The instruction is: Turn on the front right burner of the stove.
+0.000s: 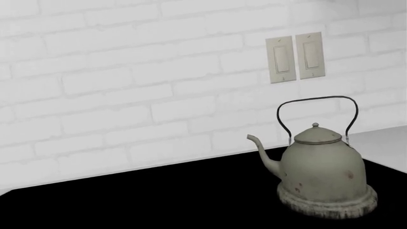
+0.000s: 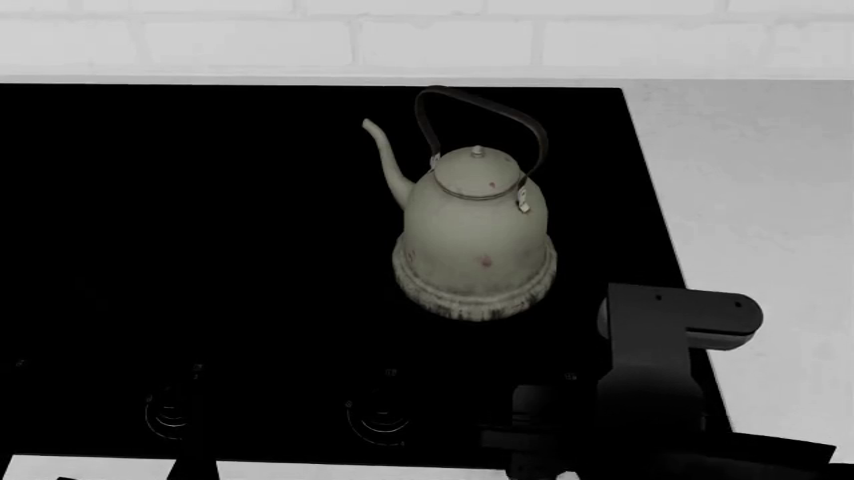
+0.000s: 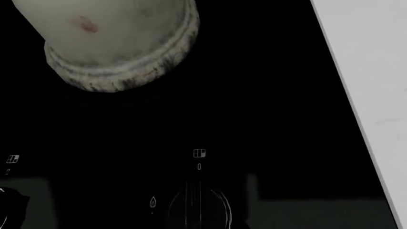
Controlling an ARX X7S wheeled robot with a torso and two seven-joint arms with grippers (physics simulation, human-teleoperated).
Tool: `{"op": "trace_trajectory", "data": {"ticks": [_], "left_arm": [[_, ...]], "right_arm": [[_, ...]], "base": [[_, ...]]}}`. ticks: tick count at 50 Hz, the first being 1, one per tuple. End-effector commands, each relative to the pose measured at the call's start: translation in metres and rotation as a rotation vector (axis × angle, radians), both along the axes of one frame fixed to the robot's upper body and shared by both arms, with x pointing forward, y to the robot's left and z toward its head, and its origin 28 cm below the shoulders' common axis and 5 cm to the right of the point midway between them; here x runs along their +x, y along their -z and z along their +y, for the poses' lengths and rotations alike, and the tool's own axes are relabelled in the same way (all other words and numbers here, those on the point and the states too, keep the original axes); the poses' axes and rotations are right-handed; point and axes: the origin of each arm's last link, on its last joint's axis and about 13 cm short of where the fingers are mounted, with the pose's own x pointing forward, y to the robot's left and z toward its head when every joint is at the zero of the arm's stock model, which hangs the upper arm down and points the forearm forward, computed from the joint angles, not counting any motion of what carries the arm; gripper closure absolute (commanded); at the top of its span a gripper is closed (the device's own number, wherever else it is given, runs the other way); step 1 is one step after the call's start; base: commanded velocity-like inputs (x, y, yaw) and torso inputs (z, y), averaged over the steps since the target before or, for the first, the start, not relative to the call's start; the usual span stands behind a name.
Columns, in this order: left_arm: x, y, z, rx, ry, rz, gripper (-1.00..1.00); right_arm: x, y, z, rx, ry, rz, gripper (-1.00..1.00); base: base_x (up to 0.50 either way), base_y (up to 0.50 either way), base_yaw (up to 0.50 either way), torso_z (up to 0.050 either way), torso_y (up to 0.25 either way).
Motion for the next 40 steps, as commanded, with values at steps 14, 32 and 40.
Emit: {"op": "trace_trajectory", "data": {"ticks": [14,32,40], "left_arm": [[0.000,0.000,0.000,0.000,0.000,0.000,-1.00],[0.001,0.001,-0.001,0.012,0.000,0.006,-1.00],[0.001,0.001,-0.001,0.018,0.000,0.010,-1.00]], "right_arm": [[-0.022,0.031,0.006,-0.099,-0.099,0.157,1.00],[-0.010,0.021,-0.015,-0.230,-0.292,0.077,1.00],[-0.007,0.026,-0.021,-0.256,-0.372,0.103,1.00]], "base": [[-0.01,0.00,-0.01,-0.001,0.000],[-0.01,0.00,0.00,0.000,0.000],[0.00,0.00,0.00,0.000,0.000]]}}
